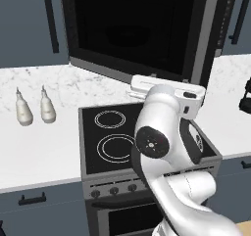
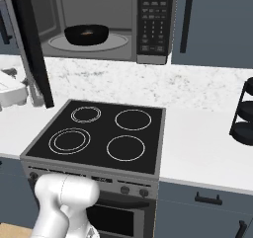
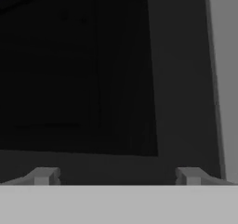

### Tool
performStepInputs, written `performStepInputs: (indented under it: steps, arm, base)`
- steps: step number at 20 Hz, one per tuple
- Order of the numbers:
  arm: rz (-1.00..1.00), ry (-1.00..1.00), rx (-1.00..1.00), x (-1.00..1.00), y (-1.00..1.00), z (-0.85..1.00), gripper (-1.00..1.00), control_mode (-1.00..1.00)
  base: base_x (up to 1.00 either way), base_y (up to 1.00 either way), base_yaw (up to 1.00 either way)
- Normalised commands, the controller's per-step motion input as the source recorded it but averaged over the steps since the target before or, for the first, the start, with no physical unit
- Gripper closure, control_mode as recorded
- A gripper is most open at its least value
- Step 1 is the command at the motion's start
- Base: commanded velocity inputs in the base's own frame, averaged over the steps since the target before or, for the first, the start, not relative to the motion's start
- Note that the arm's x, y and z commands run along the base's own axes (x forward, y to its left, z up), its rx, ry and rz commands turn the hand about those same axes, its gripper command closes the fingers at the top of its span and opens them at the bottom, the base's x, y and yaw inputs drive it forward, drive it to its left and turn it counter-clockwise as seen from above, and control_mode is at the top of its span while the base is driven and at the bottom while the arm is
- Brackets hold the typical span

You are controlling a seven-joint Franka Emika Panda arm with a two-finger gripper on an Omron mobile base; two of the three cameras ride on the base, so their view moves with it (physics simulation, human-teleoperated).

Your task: Open the microwave, place the bowl with waffle inside the microwave, then close the microwave door and turn it on.

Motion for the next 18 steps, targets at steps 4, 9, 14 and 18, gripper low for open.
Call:
performStepInputs:
  steps: [4,9,14,18]
  arm:
    - [0.13,0.00,0.03,0.63,-0.28,0.00,-1.00,-1.00]
    - [0.07,0.00,0.00,0.67,-0.02,0.00,-1.00,-1.00]
    - [0.05,0.00,0.00,0.62,-0.02,0.00,-1.00,-1.00]
    - [0.04,0.00,0.00,0.58,-0.07,0.00,-1.00,-1.00]
  base:
    - [0.00,0.00,0.00]
    - [0.00,0.00,0.00]
    - [0.00,0.00,0.00]
    - [0.00,0.00,0.00]
